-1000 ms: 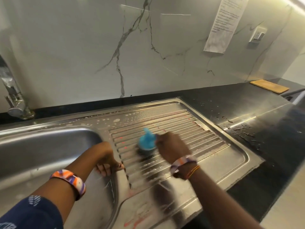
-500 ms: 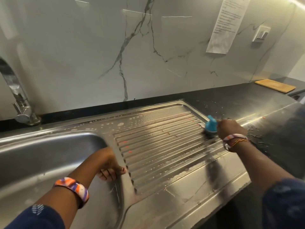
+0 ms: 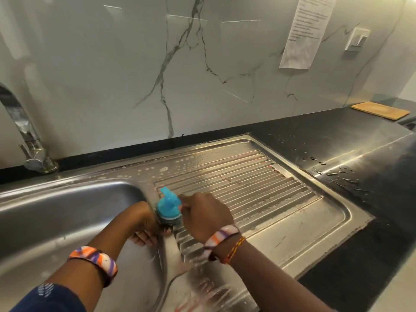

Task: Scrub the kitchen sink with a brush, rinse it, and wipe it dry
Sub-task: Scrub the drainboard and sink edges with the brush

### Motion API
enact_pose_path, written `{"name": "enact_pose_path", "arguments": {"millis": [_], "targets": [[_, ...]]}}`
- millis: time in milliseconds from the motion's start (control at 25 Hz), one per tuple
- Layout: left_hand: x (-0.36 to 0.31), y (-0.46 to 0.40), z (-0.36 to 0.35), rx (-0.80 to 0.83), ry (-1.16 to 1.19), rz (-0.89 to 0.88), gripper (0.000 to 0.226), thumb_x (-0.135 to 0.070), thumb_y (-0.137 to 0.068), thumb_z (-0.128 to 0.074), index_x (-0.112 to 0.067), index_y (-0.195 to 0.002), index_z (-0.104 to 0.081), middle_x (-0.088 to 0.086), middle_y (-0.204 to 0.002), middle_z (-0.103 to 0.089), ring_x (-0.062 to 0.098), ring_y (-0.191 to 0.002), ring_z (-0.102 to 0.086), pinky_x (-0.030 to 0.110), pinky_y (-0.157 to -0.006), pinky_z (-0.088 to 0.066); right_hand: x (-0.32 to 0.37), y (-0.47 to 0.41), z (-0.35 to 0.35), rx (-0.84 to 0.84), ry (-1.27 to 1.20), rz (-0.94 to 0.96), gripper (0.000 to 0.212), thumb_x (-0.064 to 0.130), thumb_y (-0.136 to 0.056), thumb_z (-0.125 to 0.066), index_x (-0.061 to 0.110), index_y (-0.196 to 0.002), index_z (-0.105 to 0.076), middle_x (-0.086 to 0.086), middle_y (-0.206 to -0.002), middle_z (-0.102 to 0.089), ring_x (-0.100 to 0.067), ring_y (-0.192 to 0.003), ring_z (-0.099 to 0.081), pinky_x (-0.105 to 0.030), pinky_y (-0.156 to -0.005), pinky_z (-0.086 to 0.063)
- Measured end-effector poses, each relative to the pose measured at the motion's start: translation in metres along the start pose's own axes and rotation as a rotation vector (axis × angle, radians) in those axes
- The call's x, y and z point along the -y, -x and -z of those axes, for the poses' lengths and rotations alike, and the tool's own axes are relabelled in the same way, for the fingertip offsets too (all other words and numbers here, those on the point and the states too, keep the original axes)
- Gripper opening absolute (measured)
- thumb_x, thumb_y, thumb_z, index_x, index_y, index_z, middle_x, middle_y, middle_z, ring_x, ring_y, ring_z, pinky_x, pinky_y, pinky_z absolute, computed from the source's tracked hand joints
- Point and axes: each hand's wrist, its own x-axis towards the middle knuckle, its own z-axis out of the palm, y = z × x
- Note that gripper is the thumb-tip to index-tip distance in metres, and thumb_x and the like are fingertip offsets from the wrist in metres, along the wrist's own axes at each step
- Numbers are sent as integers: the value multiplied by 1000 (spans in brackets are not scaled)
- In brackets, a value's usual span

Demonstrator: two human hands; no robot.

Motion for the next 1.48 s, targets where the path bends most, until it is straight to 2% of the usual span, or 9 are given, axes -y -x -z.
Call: {"name": "enact_pose_path", "arguments": {"millis": [200, 320, 480, 640, 840, 960, 1280, 1360, 1480], "targets": [[6, 7, -5, -22, 88, -14, 38, -28, -89, -63, 2, -113, -60, 15, -115, -66, 23, -101, -62, 21, -70, -48, -76, -25, 29, -25, 149, -185, 32, 29, -95, -43, 25, -119, -63, -10, -106, -68, -30, -99, -64, -29, -69, -43], [2, 5, -3, 16, 28, -11, 43, -28, -94, -56, 3, -123, -56, 14, -127, -60, 17, -98, -55, 17, -65, -44, -165, -46, 66, -87, 290, -454, 30, 24, -94, -47, 12, -115, -65, -16, -105, -67, -31, -95, -65, -30, -71, -45], [-2, 3, -3, 21, 13, 2, 24, -29, -95, -55, -6, -91, -60, 13, -129, -59, 14, -88, -57, 17, -64, -44, -219, -51, 90, -183, 218, -712, 31, 23, -94, -50, 7, -117, -63, -20, -108, -65, -33, -96, -63, -37, -79, -49], [-2, 1, -2, 23, 14, 16, 28, -31, -94, -55, -9, -76, -54, 11, -125, -62, 11, -81, -56, 17, -64, -45, -161, -46, 65, -171, 206, -525, 30, 23, -92, -52, 5, -114, -63, -20, -106, -67, -33, -97, -65, -34, -79, -50], [-1, 3, -1, 1, 44, 32, 25, -29, -92, -59, -9, -77, -56, 4, -81, -63, 11, -73, -58, 19, -65, -47, -32, -17, 10, -35, 6, -117, 33, 27, -95, -42, 22, -121, -62, -10, -107, -68, -31, -100, -65, -34, -78, -51], [3, 8, -4, -44, 132, -15, 19, -22, -88, -65, -6, -82, -58, 7, -76, -64, 15, -70, -61, 23, -65, -49, -13, -24, 2, 40, -79, -13, 35, 26, -95, -43, 25, -125, -60, -10, -111, -68, -30, -100, -64, -35, -82, -50], [2, 6, -5, -41, 158, 9, 23, -23, -88, -66, 0, -88, -62, 19, -114, -65, 22, -91, -60, 22, -66, -48, -196, -64, 78, -134, 106, -559, 32, 23, -96, -47, 9, -120, -63, -20, -112, -65, -33, -101, -62, -32, -79, -44], [1, 4, -5, -40, 158, 14, 23, -23, -87, -66, -3, -78, -59, 19, -115, -65, 22, -89, -60, 23, -66, -48, -225, -73, 90, -177, 74, -682, 34, 23, -95, -50, 7, -122, -62, -20, -117, -63, -35, -105, -60, -37, -88, -46], [2, 3, -5, -41, 179, 21, 26, -23, -87, -67, 2, -93, -62, 17, -105, -66, 22, -91, -60, 22, -66, -48, -226, -85, 89, -182, 52, -723, 34, 22, -94, -52, 3, -121, -60, -19, -116, -63, -33, -97, -59, -37, -87, -46]]}}
